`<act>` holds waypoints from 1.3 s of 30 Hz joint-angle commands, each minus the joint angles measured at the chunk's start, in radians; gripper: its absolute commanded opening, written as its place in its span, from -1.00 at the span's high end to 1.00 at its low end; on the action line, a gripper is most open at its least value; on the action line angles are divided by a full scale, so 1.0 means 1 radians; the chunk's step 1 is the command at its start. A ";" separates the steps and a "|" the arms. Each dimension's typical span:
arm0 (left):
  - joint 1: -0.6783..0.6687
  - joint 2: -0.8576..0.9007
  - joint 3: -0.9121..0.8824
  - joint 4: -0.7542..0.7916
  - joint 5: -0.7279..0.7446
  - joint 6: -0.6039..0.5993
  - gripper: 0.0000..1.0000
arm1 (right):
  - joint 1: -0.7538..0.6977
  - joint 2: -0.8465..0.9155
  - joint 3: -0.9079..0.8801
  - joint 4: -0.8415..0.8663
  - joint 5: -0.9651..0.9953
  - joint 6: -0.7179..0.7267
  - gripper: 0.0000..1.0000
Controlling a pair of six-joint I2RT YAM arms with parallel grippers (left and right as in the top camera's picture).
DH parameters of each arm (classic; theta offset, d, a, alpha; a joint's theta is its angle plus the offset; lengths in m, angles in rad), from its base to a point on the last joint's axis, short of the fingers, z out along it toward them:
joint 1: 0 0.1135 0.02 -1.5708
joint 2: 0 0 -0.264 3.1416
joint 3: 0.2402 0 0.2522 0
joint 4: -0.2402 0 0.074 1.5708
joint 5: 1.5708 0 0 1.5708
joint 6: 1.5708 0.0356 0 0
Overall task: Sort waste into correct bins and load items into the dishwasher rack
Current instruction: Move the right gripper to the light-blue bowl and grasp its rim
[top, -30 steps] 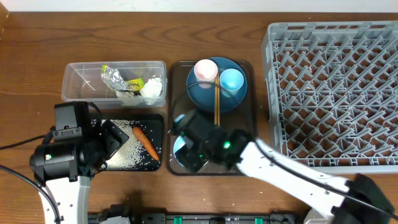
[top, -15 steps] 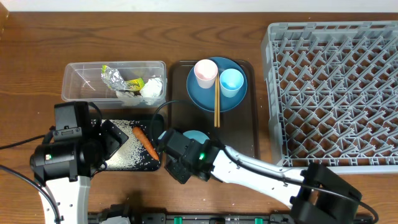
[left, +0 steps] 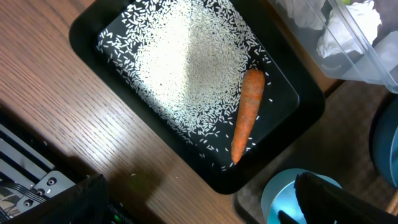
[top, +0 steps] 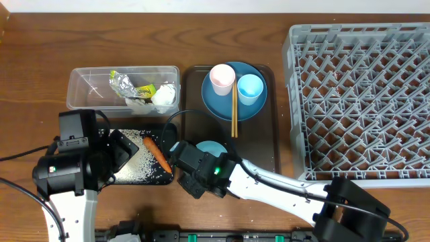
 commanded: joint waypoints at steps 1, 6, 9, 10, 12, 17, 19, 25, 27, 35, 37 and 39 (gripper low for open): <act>0.006 0.003 -0.010 0.000 -0.015 0.018 -0.96 | 0.005 0.005 -0.008 0.001 0.060 -0.006 0.07; 0.006 0.003 -0.010 0.000 -0.015 0.018 -0.96 | 0.006 0.007 -0.009 0.001 0.059 0.010 0.10; 0.006 0.003 -0.010 0.000 -0.014 0.018 -0.96 | 0.005 0.010 -0.014 0.005 0.060 0.010 0.10; 0.006 0.003 -0.010 0.000 -0.015 0.018 -0.96 | 0.005 0.010 -0.019 0.008 0.060 0.010 0.10; 0.006 0.003 -0.010 0.000 -0.015 0.018 -0.96 | 0.005 0.010 -0.029 0.014 0.060 0.010 0.09; 0.006 0.003 -0.010 0.000 -0.015 0.018 -0.96 | 0.005 0.010 -0.051 0.035 0.064 0.010 0.07; 0.006 0.003 -0.010 0.000 -0.014 0.018 -0.96 | 0.005 0.010 -0.057 0.042 0.064 0.010 0.07; 0.006 0.003 -0.010 0.000 -0.015 0.018 -0.96 | 0.005 0.010 -0.073 0.075 0.066 0.010 0.06; 0.006 0.003 -0.010 0.000 -0.015 0.018 -0.96 | 0.005 0.010 -0.083 0.092 0.068 0.009 0.03; 0.006 0.003 -0.010 0.000 -0.015 0.018 -0.96 | 0.005 0.010 -0.100 0.110 0.087 0.010 0.01; 0.006 0.003 -0.010 0.000 -0.015 0.018 -0.96 | 0.005 0.010 -0.100 0.110 0.090 0.010 0.06; 0.006 0.003 -0.010 0.000 -0.014 0.018 -0.96 | 0.005 0.010 -0.100 0.111 0.090 0.010 0.13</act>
